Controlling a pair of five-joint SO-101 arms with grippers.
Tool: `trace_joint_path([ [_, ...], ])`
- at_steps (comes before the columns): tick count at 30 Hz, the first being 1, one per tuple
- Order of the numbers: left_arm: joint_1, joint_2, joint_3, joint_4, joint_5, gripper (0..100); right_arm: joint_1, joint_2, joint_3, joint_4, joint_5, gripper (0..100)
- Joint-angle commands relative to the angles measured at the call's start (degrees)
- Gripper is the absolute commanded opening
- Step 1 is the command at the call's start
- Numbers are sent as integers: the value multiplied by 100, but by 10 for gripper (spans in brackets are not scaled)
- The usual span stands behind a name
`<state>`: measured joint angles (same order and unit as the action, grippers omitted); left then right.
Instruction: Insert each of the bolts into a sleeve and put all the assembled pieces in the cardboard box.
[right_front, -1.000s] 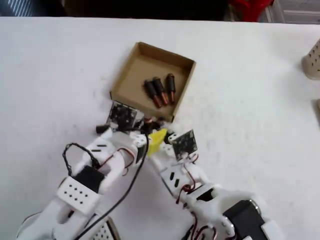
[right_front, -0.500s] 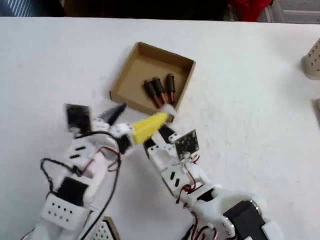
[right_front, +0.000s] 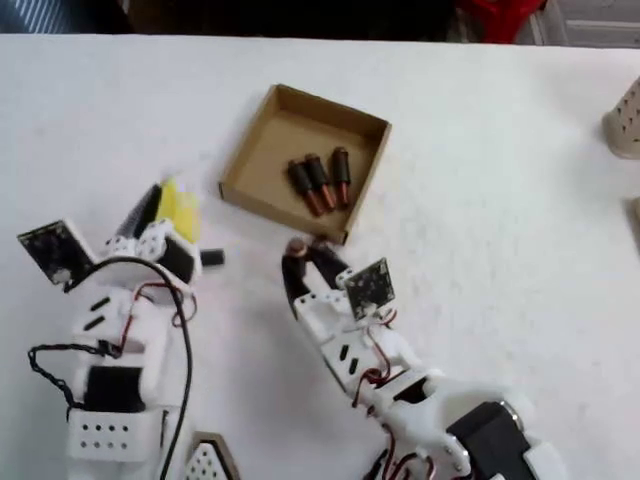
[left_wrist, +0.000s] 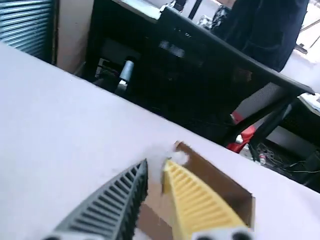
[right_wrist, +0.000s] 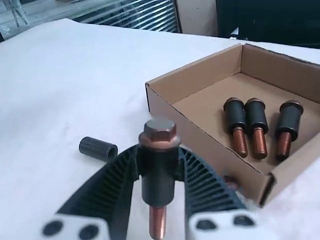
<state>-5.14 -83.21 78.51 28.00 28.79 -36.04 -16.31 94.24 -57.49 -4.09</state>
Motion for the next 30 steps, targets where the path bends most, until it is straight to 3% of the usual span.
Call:
trace_joint_path([
  [1,-189,-84,-18,888,0,23,224,-84,-264,259,378,16],
  [7,-171,-92,826,1292,-1020,30,426,-479,-404,963,695,16],
  [11,-180,-92,1380,1301,-1521,30,646,-1534,-448,2149,686,16],
  [15,-189,-110,1758,1301,-2040,30,884,-2905,-967,4470,677,17],
  [20,-163,-119,1802,1301,-2110,31,1174,-3864,-2409,7635,686,18],
  [24,-163,-119,1811,1301,-2110,32,1446,-3574,-3666,8936,800,21],
  [30,-189,-119,1802,1415,-2110,31,1815,-2062,-5451,9824,1178,19],
])
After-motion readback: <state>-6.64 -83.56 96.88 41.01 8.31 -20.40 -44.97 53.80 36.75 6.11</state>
